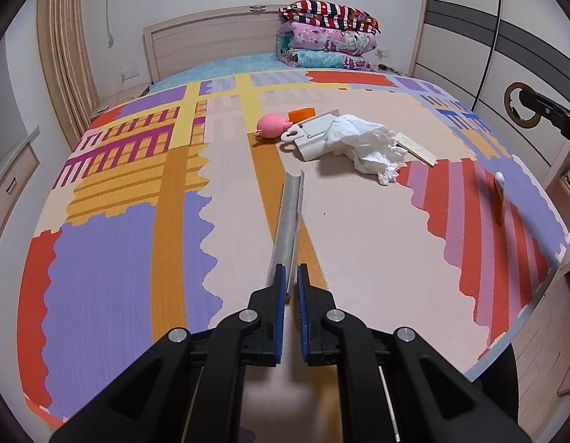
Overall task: Collect trash
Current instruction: 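Lift the tape roll and grey strip and carry both toward the trash bin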
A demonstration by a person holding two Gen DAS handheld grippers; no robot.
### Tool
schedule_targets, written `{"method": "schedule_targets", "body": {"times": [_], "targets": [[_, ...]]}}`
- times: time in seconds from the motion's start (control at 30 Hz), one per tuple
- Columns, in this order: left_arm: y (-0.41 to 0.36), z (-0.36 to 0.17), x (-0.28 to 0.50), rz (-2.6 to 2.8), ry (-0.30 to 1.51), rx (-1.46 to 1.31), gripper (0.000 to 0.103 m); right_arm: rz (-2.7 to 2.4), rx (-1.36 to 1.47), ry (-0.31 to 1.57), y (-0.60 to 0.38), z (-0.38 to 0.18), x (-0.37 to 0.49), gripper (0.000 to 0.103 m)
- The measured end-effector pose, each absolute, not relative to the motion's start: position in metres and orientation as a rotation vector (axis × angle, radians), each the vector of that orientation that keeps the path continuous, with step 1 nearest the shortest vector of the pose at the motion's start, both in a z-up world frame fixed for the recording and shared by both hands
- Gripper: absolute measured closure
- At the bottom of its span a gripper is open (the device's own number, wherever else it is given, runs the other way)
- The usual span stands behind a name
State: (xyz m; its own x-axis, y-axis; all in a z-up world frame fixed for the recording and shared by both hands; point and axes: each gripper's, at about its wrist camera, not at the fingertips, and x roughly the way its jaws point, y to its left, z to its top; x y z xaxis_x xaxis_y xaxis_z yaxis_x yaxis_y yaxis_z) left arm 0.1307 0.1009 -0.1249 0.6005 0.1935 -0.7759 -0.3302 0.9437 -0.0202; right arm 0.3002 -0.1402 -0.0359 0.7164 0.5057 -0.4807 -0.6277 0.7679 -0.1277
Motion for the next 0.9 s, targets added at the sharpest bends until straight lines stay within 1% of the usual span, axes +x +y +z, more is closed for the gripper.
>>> {"method": "schedule_targets", "body": {"times": [0.1,0.17,0.2,0.23,0.27,0.3,0.33,0.6,0.67,0.7,0.8,0.9], "targets": [[0.102,-0.125,0.132,0.300,0.873,-0.167,0.097,0.643,-0.293,0.445,-0.141,-0.036,0.298,0.063],[0.101,-0.125,0.132,0.297,0.872,-0.162,0.092,0.645,-0.292,0.444,-0.141,-0.034,0.296,0.063],[0.101,-0.125,0.133,0.293,0.869,-0.162,0.084,0.646,-0.292,0.444,-0.142,-0.034,0.296,0.063],[0.101,-0.125,0.134,0.293,0.870,-0.160,0.073,0.650,-0.290,0.446,-0.142,-0.034,0.295,0.063],[0.101,-0.125,0.133,0.298,0.869,-0.157,0.067,0.655,-0.285,0.451,-0.143,-0.034,0.295,0.063],[0.100,-0.124,0.133,0.298,0.861,-0.153,0.054,0.655,-0.283,0.453,-0.143,-0.035,0.295,0.063],[0.099,-0.123,0.132,0.289,0.848,-0.148,0.050,0.654,-0.283,0.455,-0.143,-0.035,0.294,0.063],[0.106,-0.126,0.139,0.288,0.848,-0.138,0.051,0.667,-0.279,0.465,-0.143,-0.038,0.290,0.063],[0.110,-0.128,0.141,0.284,0.856,-0.148,0.062,0.668,-0.278,0.467,-0.143,-0.038,0.289,0.063],[0.112,-0.130,0.141,0.281,0.864,-0.155,0.075,0.670,-0.276,0.469,-0.144,-0.038,0.289,0.063],[0.113,-0.132,0.142,0.285,0.869,-0.152,0.090,0.671,-0.272,0.472,-0.145,-0.039,0.287,0.063],[0.112,-0.130,0.141,0.273,0.866,-0.153,0.091,0.677,-0.267,0.477,-0.147,-0.040,0.286,0.063]]}}
